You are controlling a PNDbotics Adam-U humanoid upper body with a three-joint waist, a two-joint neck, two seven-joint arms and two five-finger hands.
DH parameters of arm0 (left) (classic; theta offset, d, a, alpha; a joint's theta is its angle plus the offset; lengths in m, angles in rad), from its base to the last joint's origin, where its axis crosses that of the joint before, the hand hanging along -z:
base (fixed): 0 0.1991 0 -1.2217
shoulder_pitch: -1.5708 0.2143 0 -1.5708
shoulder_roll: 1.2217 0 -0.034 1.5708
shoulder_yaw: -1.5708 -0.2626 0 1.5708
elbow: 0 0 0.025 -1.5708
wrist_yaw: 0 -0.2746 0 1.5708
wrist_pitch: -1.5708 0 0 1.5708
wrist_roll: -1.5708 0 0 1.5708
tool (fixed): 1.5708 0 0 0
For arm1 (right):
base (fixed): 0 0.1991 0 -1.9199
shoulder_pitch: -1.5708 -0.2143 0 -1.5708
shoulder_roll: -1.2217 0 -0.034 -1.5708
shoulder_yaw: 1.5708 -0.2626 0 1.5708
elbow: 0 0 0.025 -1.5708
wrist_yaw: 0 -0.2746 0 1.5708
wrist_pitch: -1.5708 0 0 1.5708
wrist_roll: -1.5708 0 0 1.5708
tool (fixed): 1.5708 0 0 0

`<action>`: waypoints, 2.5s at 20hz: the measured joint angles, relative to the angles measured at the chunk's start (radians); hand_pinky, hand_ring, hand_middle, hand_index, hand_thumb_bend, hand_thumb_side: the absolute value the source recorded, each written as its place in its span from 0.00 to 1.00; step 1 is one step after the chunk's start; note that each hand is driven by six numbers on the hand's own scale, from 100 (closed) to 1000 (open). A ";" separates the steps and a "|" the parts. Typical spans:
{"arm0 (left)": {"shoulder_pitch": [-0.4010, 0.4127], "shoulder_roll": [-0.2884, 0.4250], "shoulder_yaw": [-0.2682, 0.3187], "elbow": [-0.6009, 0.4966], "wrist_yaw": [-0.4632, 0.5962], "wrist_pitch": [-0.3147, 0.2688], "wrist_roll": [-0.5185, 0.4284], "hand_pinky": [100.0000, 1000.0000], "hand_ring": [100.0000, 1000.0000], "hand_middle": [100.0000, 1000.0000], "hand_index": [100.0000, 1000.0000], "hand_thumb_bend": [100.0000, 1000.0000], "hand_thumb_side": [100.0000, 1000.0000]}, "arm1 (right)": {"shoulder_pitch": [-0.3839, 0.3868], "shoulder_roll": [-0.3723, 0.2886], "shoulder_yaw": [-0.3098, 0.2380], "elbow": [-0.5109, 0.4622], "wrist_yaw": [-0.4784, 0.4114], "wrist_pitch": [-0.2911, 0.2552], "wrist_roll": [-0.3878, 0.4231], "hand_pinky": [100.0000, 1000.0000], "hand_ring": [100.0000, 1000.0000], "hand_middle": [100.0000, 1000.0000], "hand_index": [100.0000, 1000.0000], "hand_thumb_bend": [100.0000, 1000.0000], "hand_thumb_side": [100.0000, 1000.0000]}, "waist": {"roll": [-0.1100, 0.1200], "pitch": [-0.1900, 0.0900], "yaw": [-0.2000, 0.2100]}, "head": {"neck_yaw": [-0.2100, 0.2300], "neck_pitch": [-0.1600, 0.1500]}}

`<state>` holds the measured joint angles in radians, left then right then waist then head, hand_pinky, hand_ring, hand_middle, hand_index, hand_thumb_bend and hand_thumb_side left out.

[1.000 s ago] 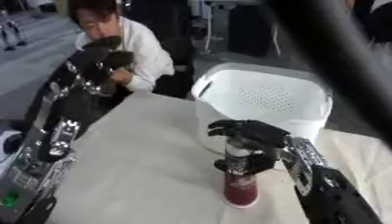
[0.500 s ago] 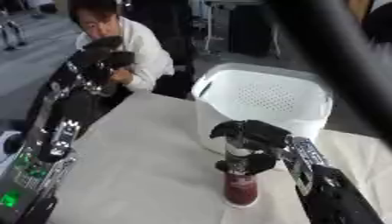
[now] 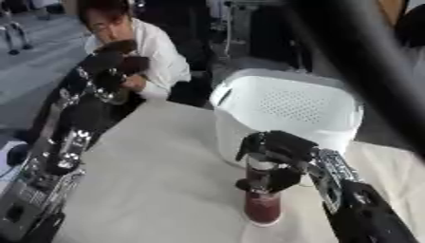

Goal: Pick up objects on the table and place them in the box.

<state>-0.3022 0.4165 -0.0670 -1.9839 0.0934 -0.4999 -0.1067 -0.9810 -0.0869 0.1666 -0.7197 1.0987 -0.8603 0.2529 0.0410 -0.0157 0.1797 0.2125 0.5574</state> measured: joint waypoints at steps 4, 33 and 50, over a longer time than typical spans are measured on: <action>0.000 0.000 0.000 0.000 0.000 -0.001 -0.001 0.89 0.83 0.91 0.90 0.00 0.61 | 0.003 0.001 0.000 -0.001 -0.001 0.000 0.000 0.00 0.23 0.44 0.53 0.42 0.62 | 0.000 0.000 0.000 | 0.001 0.000; 0.000 0.000 -0.006 0.000 0.000 0.001 -0.013 0.89 0.83 0.91 0.89 0.00 0.61 | 0.034 0.017 0.023 -0.006 0.096 -0.047 -0.270 0.00 0.00 0.00 0.02 0.26 0.20 | 0.000 0.000 -0.005 | 0.017 0.000; 0.001 0.000 -0.006 0.000 0.000 0.003 -0.016 0.89 0.83 0.91 0.90 0.00 0.61 | -0.065 -0.021 0.029 0.012 -0.048 -0.018 -0.018 0.00 0.00 0.00 0.02 0.25 0.24 | 0.000 0.000 -0.011 | 0.020 0.000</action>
<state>-0.3008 0.4167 -0.0726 -1.9839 0.0933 -0.4973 -0.1222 -1.0462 -0.1077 0.1958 -0.7073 1.0505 -0.8781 0.2351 0.0409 -0.0158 0.1690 0.2330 0.5575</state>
